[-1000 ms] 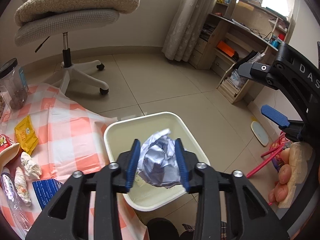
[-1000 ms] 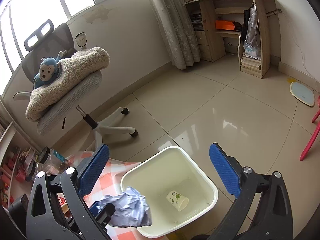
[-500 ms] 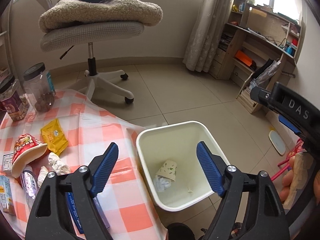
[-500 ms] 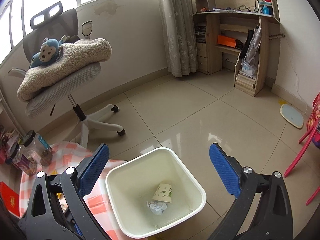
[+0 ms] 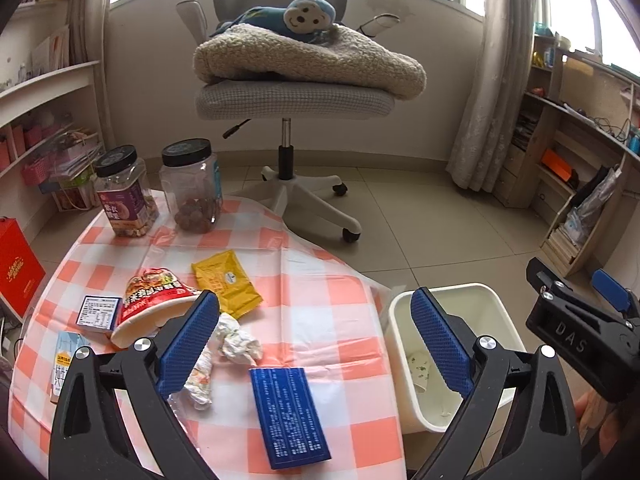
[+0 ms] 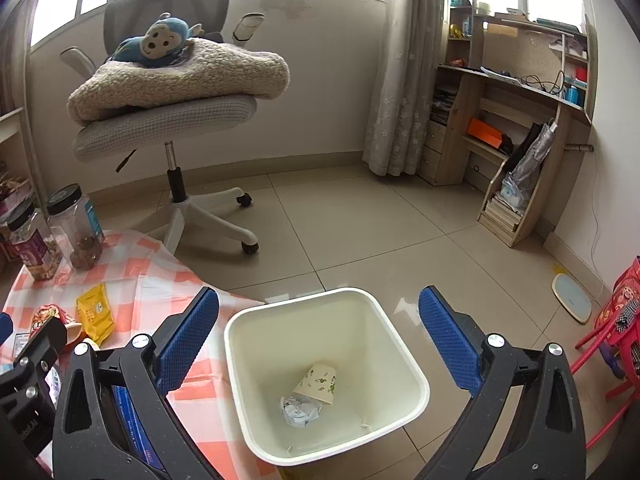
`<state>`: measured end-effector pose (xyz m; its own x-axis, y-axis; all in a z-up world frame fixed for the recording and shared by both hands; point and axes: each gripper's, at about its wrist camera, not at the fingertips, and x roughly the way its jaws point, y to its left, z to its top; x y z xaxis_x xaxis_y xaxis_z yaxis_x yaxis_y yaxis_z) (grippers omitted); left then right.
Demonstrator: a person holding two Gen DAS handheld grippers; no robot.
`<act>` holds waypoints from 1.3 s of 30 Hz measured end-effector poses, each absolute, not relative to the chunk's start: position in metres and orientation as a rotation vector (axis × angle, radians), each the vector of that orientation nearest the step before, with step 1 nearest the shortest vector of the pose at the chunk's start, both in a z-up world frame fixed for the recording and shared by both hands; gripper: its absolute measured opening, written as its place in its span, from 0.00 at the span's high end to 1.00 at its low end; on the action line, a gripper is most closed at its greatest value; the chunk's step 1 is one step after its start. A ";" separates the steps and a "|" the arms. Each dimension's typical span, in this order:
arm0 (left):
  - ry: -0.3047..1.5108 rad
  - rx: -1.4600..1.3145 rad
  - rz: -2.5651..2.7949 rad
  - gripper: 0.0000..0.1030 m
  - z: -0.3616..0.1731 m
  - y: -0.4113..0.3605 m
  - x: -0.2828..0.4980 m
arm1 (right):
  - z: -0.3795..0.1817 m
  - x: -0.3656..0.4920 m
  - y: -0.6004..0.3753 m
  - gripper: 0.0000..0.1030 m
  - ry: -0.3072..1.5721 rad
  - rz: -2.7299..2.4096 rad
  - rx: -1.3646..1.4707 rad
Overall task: Collect trash
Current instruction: 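Move the left gripper to the blue milk carton and grasp it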
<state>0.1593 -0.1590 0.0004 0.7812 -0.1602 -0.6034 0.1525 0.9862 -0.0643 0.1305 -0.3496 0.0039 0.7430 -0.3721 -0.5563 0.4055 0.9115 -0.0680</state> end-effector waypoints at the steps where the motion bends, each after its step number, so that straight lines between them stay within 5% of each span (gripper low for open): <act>1: 0.651 -0.016 -0.156 0.09 0.001 -0.152 0.160 | 0.004 0.131 -0.343 0.07 0.595 -0.417 0.046; 23: 0.782 -0.081 0.072 0.09 -0.035 -0.016 0.177 | -0.021 0.171 -0.203 0.07 0.697 -0.187 -0.093; 39: 1.052 -0.032 0.344 0.09 -0.108 0.102 0.195 | -0.066 0.202 -0.108 0.07 0.874 0.026 -0.188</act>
<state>0.1951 0.1022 -0.1075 0.4474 0.2624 -0.8550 -0.2931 0.9462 0.1370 0.2023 -0.1078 -0.0661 0.6428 -0.0542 -0.7641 -0.0994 0.9831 -0.1534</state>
